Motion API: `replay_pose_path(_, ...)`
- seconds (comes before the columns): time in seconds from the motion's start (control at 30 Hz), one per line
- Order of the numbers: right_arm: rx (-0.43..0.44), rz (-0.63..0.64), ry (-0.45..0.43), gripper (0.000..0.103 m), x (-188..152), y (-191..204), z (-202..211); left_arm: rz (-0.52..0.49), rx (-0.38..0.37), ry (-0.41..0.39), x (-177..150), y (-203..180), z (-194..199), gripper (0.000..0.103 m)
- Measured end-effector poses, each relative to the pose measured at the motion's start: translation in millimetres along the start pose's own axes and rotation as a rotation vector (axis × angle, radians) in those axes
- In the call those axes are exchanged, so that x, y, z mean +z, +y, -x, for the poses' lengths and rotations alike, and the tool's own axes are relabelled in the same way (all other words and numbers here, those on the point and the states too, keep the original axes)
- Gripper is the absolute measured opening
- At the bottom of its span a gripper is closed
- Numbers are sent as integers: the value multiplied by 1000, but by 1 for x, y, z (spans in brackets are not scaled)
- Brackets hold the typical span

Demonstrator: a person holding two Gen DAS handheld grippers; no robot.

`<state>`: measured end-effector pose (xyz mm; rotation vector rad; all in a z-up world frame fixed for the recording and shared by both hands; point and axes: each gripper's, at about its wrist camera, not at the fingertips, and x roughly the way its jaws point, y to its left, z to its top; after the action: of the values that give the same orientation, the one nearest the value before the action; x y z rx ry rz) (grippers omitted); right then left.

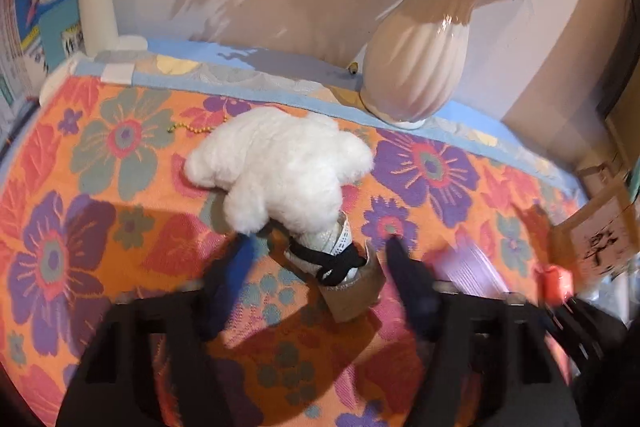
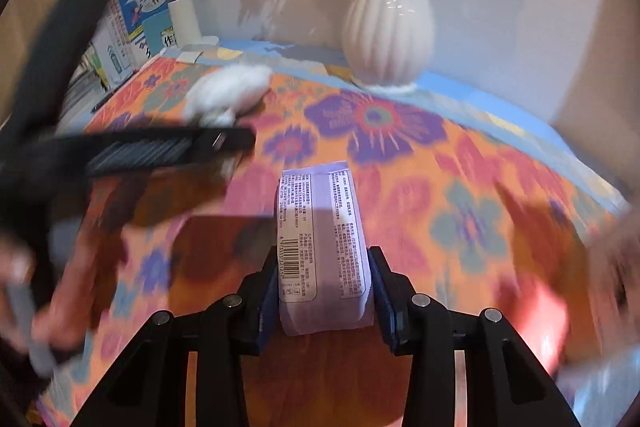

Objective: Organize soft objects
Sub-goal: 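Grasp the lavender wipes pack with the right tool while the left tool grasps the strapped roll, then carry the wipes pack and strapped roll to the glass tray and open both tools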

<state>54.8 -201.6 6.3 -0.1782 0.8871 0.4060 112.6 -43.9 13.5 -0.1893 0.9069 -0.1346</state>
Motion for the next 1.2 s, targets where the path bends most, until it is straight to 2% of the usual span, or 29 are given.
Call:
replay_pose_path(0.13, 2, -63, 1, 40, -38, 2, 31, -53, -31, 20, -14, -7, 11, 38)
replay_pose_path(0.23, 24, -98, 1, 40, -58, 3, 47, -83, -64, 19, -40, -13, 32, 38)
replay_pose_path(0.47, 40, -130, -18, 40, -84, 21, 77, -152, -146, -19, -90, -32, 82, 38)
replay_pose_path(0.67, -39, -169, -128, 40, -78, 7, 127, -218, -201, -107, -82, -70, 133, 38)
replay_pose_path(0.73, -68, -204, -184, 40, -74, -8, 153, -245, -225, -138, -72, -86, 148, 38)
replay_pose_path(0.87, -154, -304, -280, 40, -72, -49, 201, -339, -260, -208, -53, -143, 178, 38)
replay_pose_path(1.0, -247, -457, -376, 40, -80, -115, 255, -420, -347, -227, -37, -206, 187, 38)
replay_pose_path(1.1, -297, -583, -416, 40, -93, -165, 282, -485, -420, -230, -29, -261, 186, 38)
replay_pose_path(1.2, -328, -715, -431, 40, -117, -209, 303, -532, -451, -213, -29, -304, 176, 38)
